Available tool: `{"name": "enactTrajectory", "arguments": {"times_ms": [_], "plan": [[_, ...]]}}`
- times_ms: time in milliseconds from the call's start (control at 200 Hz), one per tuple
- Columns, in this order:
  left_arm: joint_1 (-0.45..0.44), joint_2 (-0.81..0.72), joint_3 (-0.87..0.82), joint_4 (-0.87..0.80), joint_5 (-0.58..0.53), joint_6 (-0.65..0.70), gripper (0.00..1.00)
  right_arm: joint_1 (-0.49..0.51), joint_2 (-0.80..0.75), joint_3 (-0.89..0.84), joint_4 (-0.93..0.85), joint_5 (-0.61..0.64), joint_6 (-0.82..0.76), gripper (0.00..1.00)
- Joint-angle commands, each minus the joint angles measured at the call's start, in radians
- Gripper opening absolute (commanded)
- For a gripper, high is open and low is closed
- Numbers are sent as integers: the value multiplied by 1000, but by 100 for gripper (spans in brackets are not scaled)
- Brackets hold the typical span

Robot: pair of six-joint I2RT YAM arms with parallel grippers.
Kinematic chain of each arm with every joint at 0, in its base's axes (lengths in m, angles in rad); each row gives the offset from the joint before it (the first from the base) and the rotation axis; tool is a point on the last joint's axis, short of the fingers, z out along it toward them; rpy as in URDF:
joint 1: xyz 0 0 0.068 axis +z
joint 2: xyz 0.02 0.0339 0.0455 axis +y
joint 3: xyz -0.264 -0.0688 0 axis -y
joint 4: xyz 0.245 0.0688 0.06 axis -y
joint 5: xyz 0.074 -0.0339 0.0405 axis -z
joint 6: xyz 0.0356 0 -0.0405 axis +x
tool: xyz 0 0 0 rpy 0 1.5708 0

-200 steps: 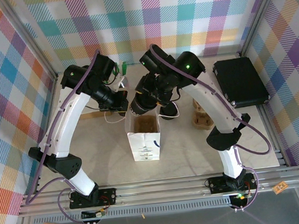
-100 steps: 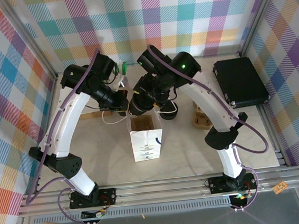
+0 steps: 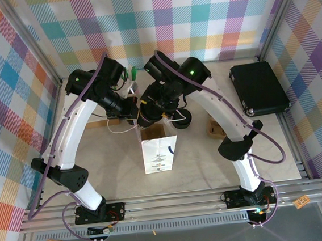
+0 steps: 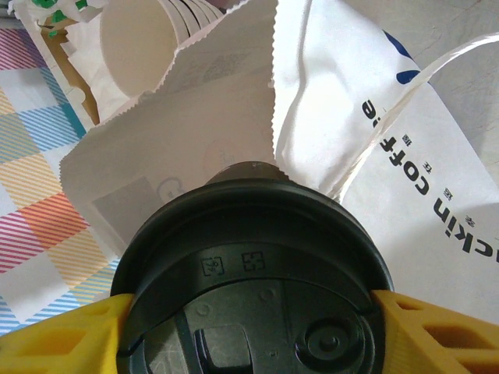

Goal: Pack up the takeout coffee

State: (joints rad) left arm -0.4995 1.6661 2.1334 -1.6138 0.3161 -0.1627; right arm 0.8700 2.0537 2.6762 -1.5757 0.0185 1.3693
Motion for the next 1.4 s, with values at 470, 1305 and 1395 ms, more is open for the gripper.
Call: {"name": "enactTrajectory", "arguments": {"times_ms": [470,1305,1395], "plan": [[-2,-2,26,-176,5,22,0,-11,109,41,-161,-8,-37,31],[-2,4,38,-178,9,27,0,3,-11,9,-124,-115,186,29],[-1,6,39,-178,11,27,0,8,3,13,-133,-118,182,29]]}}
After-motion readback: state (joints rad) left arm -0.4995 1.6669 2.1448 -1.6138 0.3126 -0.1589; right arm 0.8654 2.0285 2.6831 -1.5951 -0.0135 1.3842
